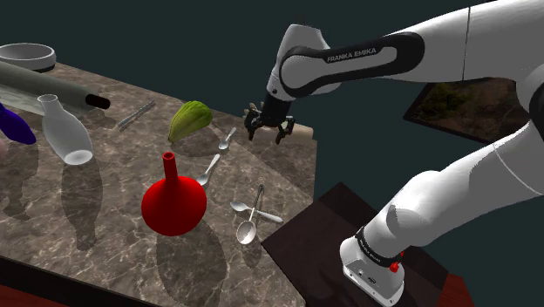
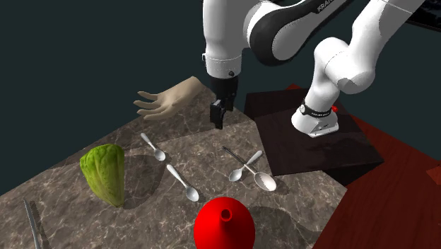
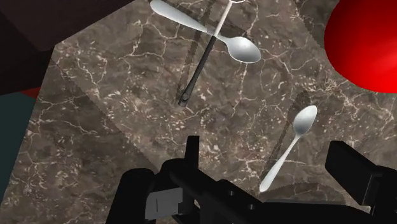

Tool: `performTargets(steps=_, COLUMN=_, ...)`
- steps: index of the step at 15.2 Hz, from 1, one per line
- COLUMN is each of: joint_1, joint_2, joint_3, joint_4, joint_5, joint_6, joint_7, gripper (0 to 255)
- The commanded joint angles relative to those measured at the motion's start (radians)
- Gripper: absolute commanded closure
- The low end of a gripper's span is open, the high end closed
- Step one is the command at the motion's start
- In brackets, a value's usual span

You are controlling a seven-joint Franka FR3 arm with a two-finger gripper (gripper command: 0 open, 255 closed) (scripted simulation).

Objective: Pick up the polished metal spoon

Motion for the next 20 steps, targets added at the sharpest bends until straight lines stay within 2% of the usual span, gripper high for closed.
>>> performTargets(steps=1, joint_1=-0.004, joint_2=0.087, joint_3=0.017, joint_4=0.034, joint_5=-0.004, joint_6=0.061, joint_7=0.047, gripper=0)
performTargets(steps=6, joint_1=0.0, joint_2=0.282, joint_3=0.044, joint_4=0.113, joint_5=-0.029, joint_6=0.189, joint_7=0.166, gripper=0)
performTargets(steps=11, joint_1=0.021, joint_2=0.482, joint_3=0.041, joint_4=0.224, joint_5=-0.073, joint_6=0.288, joint_7=0.286, gripper=0)
performTargets(steps=20, joint_1=0.092, joint_2=0.836, joint_3=-0.018, joint_4=0.508, joint_5=-0.124, joint_6=0.38, joint_7=0.464, gripper=0)
